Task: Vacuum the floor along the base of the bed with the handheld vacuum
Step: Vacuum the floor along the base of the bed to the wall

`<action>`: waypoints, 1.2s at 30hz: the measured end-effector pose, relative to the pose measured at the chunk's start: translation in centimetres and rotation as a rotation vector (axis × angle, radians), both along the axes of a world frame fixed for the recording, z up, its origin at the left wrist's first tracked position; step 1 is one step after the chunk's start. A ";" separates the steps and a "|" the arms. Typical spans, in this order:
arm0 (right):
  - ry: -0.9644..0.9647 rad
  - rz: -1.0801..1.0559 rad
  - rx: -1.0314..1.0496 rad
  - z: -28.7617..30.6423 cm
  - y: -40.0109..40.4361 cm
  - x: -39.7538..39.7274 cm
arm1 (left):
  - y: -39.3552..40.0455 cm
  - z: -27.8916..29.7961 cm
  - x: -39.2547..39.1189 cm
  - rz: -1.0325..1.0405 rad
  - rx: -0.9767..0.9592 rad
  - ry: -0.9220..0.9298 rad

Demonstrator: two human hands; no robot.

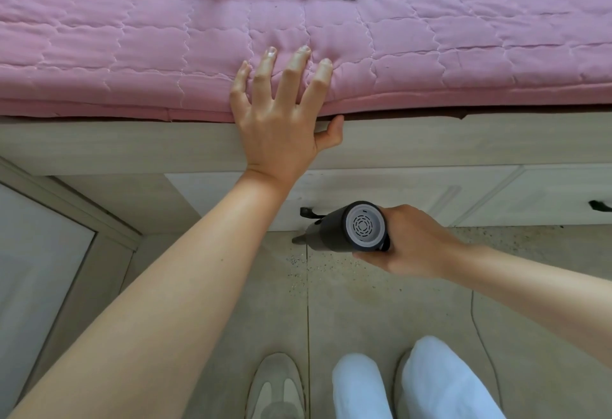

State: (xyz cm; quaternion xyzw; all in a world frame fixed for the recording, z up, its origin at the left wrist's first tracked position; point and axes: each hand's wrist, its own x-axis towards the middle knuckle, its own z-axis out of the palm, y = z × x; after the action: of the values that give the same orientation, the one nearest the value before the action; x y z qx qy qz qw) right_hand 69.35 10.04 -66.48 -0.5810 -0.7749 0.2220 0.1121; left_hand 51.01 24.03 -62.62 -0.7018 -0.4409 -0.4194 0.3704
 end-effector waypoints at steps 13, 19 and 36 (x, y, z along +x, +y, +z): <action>-0.050 0.043 -0.001 0.5 -0.5 0.1 | 0.2 -0.1 -0.1 -0.001 0.029 0.003; -0.030 0.091 -0.016 0.8 -0.6 0.1 | 0.0 -0.1 0.1 -0.010 0.025 -0.018; 0.047 0.082 -0.094 0.7 -0.3 0.0 | -0.2 -0.1 0.0 -0.011 0.006 -0.003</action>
State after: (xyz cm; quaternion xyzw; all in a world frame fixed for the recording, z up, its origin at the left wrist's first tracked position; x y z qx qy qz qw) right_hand 69.33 9.78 -65.74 -0.5481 -0.7840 0.2760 0.0936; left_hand 51.00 23.85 -62.67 -0.7027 -0.4361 -0.4237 0.3695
